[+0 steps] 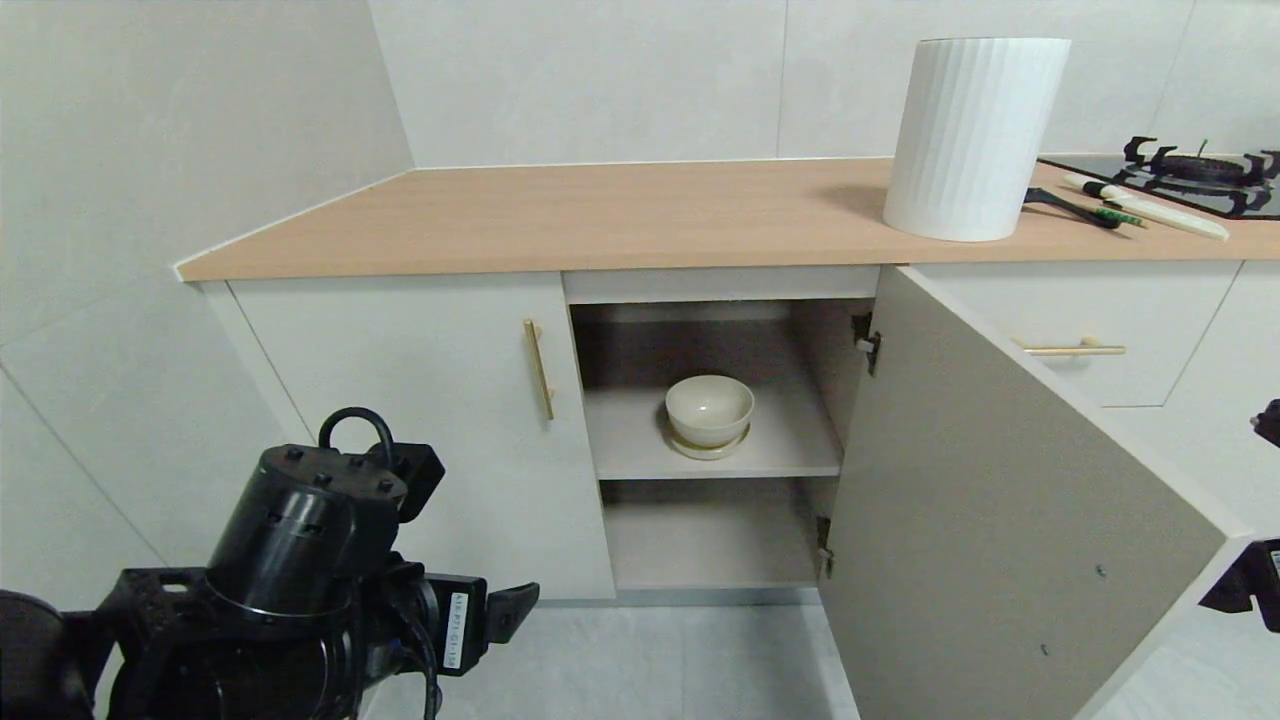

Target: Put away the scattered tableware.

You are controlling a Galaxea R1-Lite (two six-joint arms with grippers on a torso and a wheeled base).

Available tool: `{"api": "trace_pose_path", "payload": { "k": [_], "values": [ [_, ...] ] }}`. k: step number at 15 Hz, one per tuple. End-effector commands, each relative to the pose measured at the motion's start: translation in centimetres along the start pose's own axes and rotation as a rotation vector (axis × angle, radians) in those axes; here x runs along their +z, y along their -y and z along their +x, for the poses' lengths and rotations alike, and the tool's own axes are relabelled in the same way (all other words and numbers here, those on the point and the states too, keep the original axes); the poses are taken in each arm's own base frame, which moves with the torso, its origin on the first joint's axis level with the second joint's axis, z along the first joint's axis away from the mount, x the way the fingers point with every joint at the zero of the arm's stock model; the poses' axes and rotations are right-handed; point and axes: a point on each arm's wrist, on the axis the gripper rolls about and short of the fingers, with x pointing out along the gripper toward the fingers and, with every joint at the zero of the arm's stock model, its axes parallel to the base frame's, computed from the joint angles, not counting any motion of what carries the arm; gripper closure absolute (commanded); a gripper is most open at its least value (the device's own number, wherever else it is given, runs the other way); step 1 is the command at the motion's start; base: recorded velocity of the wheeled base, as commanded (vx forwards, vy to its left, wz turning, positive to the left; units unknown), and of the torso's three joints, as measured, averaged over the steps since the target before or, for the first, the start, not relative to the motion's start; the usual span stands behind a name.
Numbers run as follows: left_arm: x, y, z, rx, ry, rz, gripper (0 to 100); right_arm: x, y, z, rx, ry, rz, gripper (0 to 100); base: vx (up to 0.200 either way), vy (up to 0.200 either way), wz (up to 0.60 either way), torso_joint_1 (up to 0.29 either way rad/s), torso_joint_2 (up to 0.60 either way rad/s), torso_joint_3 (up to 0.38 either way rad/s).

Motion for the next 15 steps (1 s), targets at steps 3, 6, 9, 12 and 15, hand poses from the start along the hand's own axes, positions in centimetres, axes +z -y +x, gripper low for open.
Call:
{"api": "trace_pose_path", "payload": {
  "k": [3, 6, 9, 12, 15],
  "values": [
    [0.0, 0.0, 0.0, 0.0, 0.002, -0.002, 0, -0.3, -2.0, 0.5, 0.084, -0.016, -0.041, 0, 0.0, 0.0, 0.0, 0.0, 0.0, 0.0],
    [0.1, 0.0, 0.0, -0.001, 0.003, -0.003, 0, -0.9, -2.9, 1.5, 0.114, 0.054, -0.075, 0, 0.0, 0.0, 0.0, 0.0, 0.0, 0.0],
    [0.0, 0.0, 0.0, 0.0, 0.002, -0.001, 0, -1.1, -4.5, 2.3, 0.178, 0.104, -0.062, 0, 0.0, 0.0, 0.0, 0.0, 0.0, 0.0],
    [0.1, 0.0, -0.1, -0.001, 0.003, -0.001, 0, -0.9, -6.0, 3.1, 0.236, 0.096, -0.018, 0, 0.0, 0.0, 0.0, 0.0, 0.0, 0.0],
    [0.1, 0.0, -0.1, -0.001, 0.003, -0.001, 0, -0.9, -7.2, 3.8, 0.275, 0.086, 0.004, 0, 0.0, 0.0, 0.0, 0.0, 0.0, 0.0]
  ]
}}
